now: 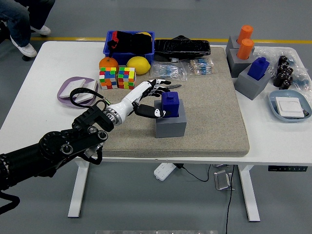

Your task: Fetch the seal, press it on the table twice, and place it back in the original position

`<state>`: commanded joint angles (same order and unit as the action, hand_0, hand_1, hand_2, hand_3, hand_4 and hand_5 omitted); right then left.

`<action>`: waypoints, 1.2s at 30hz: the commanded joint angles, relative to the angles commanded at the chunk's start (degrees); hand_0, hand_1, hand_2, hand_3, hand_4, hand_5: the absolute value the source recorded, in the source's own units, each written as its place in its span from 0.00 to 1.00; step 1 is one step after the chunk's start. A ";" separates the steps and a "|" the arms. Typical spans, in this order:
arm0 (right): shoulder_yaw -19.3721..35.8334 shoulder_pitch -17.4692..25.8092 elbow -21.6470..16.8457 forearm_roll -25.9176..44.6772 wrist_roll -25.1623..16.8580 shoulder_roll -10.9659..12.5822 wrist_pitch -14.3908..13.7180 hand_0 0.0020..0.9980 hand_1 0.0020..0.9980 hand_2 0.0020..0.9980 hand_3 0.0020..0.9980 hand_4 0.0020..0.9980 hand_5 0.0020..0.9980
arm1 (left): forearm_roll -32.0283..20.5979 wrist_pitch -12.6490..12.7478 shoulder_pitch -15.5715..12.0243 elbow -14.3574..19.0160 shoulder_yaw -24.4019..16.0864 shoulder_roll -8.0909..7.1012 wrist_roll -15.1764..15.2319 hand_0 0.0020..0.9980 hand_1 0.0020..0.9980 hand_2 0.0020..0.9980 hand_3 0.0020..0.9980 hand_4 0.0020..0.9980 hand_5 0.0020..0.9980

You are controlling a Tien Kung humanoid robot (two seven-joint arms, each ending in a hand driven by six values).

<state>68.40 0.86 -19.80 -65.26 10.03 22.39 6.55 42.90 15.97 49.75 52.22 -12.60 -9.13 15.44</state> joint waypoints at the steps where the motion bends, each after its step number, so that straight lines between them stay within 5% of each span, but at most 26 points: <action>1: 0.04 -0.01 0.02 -0.01 0.01 -0.02 0.00 0.93 0.78 0.76 0.67 0.85 0.41 | 0.00 -0.03 0.01 0.06 0.04 0.06 -0.05 0.76 0.76 0.74 0.86 0.88 0.00; 21: -0.04 0.07 0.07 0.00 0.01 -0.02 0.02 0.93 0.78 0.76 0.67 0.84 0.41 | -0.21 0.34 -0.41 0.61 -0.32 1.33 -1.04 0.76 0.71 0.71 0.85 0.87 0.00; 36: 0.02 0.05 0.05 -0.11 0.03 -0.04 -0.06 0.93 0.78 0.76 0.67 0.84 0.41 | 2.19 2.84 -0.31 0.14 -0.29 1.89 -1.73 0.70 0.58 0.62 0.83 0.82 0.00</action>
<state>68.42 0.91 -19.75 -65.37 10.06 22.36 6.49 45.10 18.82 49.44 52.36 -12.89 -7.24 13.71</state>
